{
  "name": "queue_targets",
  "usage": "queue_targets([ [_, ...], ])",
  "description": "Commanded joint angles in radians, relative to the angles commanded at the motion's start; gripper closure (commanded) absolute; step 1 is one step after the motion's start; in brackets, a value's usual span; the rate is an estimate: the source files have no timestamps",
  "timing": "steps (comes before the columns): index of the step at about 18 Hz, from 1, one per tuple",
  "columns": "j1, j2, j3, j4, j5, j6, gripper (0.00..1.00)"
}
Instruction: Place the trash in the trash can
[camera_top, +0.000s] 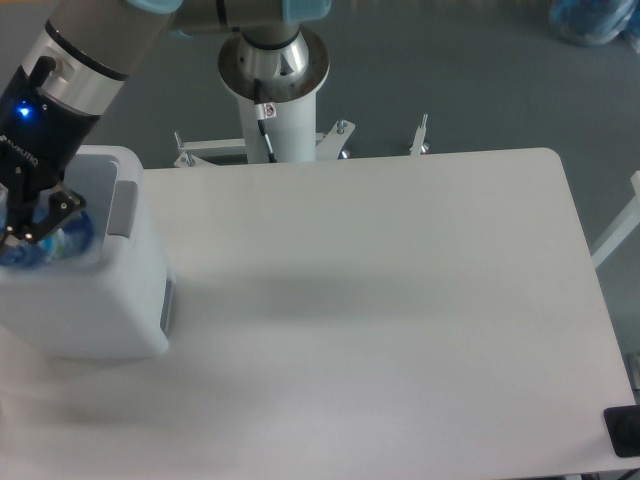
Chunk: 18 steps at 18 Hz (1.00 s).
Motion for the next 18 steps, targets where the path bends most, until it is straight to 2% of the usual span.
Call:
queue_targets([
  [5, 0.096, 0.022, -0.017, -0.002, 0.002, 0.029, 0.0],
  [11, 0.319, 0.017, -0.019, -0.005, 0.002, 0.037, 0.0],
  [14, 0.409, -0.012, -0.025, -0.005, 0.008, 0.058, 0.0],
  [18, 0.511, -0.026, -0.129, -0.006, 0.008, 0.231, 0.0],
])
